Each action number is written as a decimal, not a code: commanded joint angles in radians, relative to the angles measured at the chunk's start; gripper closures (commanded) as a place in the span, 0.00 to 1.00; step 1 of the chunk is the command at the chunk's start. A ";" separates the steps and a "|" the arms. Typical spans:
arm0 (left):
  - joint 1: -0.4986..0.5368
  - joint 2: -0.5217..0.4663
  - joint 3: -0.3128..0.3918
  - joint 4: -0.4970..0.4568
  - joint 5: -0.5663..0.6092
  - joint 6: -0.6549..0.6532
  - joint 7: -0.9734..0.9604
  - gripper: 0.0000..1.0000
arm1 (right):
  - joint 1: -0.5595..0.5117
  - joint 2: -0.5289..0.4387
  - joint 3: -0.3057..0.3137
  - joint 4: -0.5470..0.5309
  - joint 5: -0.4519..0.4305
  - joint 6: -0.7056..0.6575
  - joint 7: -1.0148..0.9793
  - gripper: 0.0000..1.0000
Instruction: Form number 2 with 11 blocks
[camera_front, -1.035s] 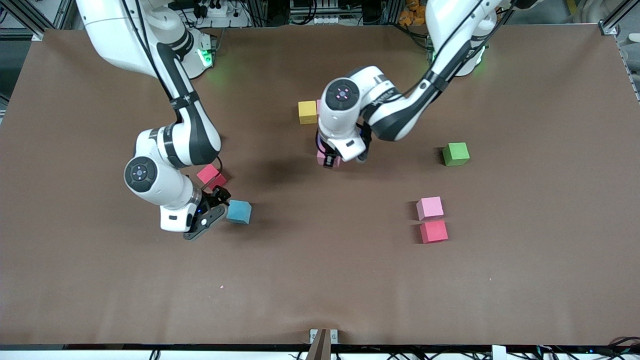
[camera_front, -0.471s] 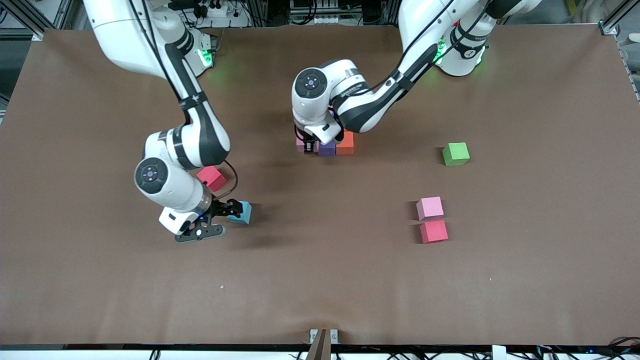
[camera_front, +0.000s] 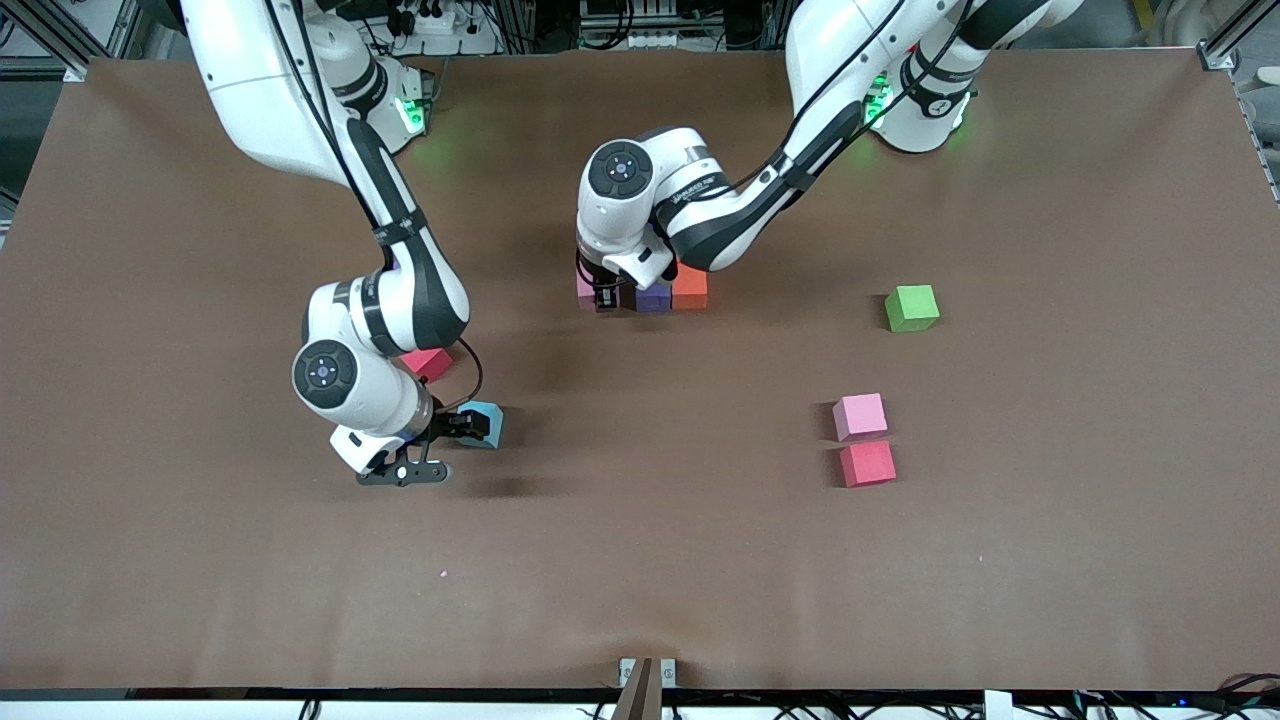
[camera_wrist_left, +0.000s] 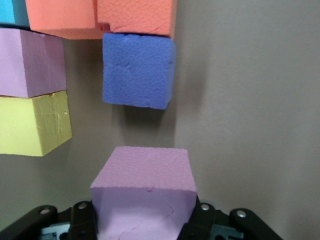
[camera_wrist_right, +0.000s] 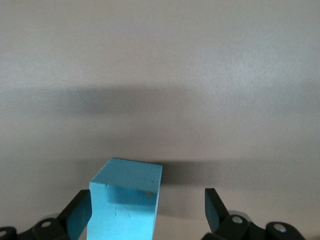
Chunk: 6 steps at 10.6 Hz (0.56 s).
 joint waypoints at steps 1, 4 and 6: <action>-0.041 0.006 0.022 -0.040 0.008 0.044 -0.092 0.55 | 0.016 0.027 0.005 0.035 0.003 -0.027 0.166 0.00; -0.045 0.007 0.025 -0.058 0.046 0.049 -0.092 0.55 | 0.026 0.042 0.008 0.042 0.008 -0.021 0.228 0.00; -0.046 0.009 0.039 -0.102 0.072 0.099 -0.092 0.56 | 0.050 0.053 0.008 0.041 0.005 -0.019 0.250 0.00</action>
